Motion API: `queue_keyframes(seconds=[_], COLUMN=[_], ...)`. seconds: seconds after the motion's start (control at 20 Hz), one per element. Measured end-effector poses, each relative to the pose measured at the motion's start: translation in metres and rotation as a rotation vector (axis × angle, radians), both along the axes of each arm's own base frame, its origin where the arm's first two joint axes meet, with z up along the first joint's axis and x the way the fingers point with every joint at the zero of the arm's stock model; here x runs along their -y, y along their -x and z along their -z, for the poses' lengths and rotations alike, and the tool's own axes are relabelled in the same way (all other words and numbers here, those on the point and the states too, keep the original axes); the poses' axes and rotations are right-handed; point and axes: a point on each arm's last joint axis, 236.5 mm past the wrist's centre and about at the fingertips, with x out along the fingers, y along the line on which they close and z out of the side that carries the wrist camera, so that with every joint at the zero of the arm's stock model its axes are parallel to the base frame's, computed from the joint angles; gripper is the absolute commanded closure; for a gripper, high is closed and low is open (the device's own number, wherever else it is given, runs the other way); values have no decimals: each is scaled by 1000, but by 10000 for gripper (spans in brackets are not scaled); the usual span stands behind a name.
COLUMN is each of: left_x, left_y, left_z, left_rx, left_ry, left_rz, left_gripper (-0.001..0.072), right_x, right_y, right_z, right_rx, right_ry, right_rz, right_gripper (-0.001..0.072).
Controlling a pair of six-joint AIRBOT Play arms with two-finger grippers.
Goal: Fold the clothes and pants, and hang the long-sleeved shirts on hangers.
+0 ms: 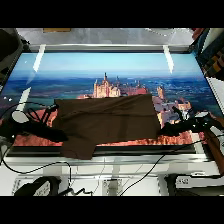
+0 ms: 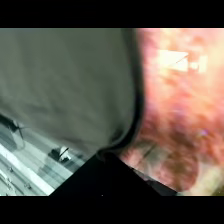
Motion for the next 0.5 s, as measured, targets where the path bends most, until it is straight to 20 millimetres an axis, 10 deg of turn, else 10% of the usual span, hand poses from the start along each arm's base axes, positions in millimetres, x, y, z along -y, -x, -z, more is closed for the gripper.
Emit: queue_keyframes(seconds=[0.5], left_x=[-15], left_y=[-51], left_z=[-44], left_rx=[182], left_ry=[-39], left_rz=[-27], left_gripper=[694], right_x=[-51], right_y=[-77], right_z=[-97], right_rx=[320], right_ry=[-164], right_rz=[1], right_gripper=[699])
